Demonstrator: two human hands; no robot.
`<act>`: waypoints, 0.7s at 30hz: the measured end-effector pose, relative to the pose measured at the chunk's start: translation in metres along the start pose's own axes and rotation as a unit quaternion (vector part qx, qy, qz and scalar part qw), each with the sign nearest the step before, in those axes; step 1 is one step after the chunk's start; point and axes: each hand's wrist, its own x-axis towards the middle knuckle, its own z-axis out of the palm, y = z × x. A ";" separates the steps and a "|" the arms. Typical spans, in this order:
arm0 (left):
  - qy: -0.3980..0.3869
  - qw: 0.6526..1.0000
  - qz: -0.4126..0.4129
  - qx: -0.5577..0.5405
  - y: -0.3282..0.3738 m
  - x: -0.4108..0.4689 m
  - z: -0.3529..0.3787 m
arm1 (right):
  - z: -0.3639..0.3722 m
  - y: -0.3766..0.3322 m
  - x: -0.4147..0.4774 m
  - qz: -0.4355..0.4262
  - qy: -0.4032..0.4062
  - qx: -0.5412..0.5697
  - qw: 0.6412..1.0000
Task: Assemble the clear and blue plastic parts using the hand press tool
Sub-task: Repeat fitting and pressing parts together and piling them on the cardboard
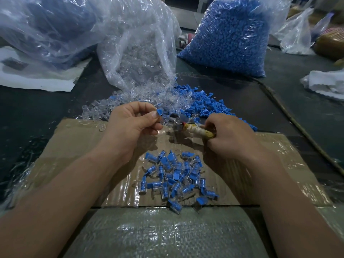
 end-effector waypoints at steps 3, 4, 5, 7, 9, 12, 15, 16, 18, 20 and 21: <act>0.004 1.000 0.013 -0.005 0.000 0.000 0.000 | -0.002 0.002 -0.001 -0.003 0.057 0.025 0.998; 0.005 1.000 0.019 -0.003 -0.001 0.000 0.001 | -0.002 0.002 -0.002 -0.002 0.075 0.040 0.996; 0.007 1.000 0.027 0.000 -0.001 -0.001 0.002 | -0.002 0.001 -0.003 -0.005 0.088 0.059 0.994; 0.009 0.999 0.038 0.007 -0.001 -0.001 0.003 | 0.000 -0.003 -0.005 -0.020 0.102 0.092 0.990; 0.011 0.998 0.053 0.022 -0.002 -0.002 0.003 | 0.001 -0.008 -0.006 -0.043 0.108 0.107 0.988; 0.013 0.996 0.078 0.036 -0.001 -0.003 0.002 | 0.004 -0.014 -0.007 -0.069 0.109 0.107 0.986; 0.017 0.995 0.093 0.034 -0.001 -0.004 0.003 | 0.006 -0.018 -0.007 -0.079 0.095 0.112 0.986; 0.018 0.995 0.094 0.035 -0.001 -0.004 0.003 | 0.006 -0.018 -0.007 -0.079 0.091 0.116 0.986; 0.021 0.995 0.093 0.037 -0.002 -0.005 0.003 | 0.007 -0.019 -0.007 -0.080 0.086 0.122 0.986; 0.021 0.995 0.094 0.039 -0.002 -0.005 0.003 | 0.007 -0.018 -0.007 -0.080 0.082 0.118 0.986; 0.021 0.994 0.095 0.041 -0.002 -0.005 0.004 | 0.007 -0.018 -0.007 -0.082 0.081 0.115 0.987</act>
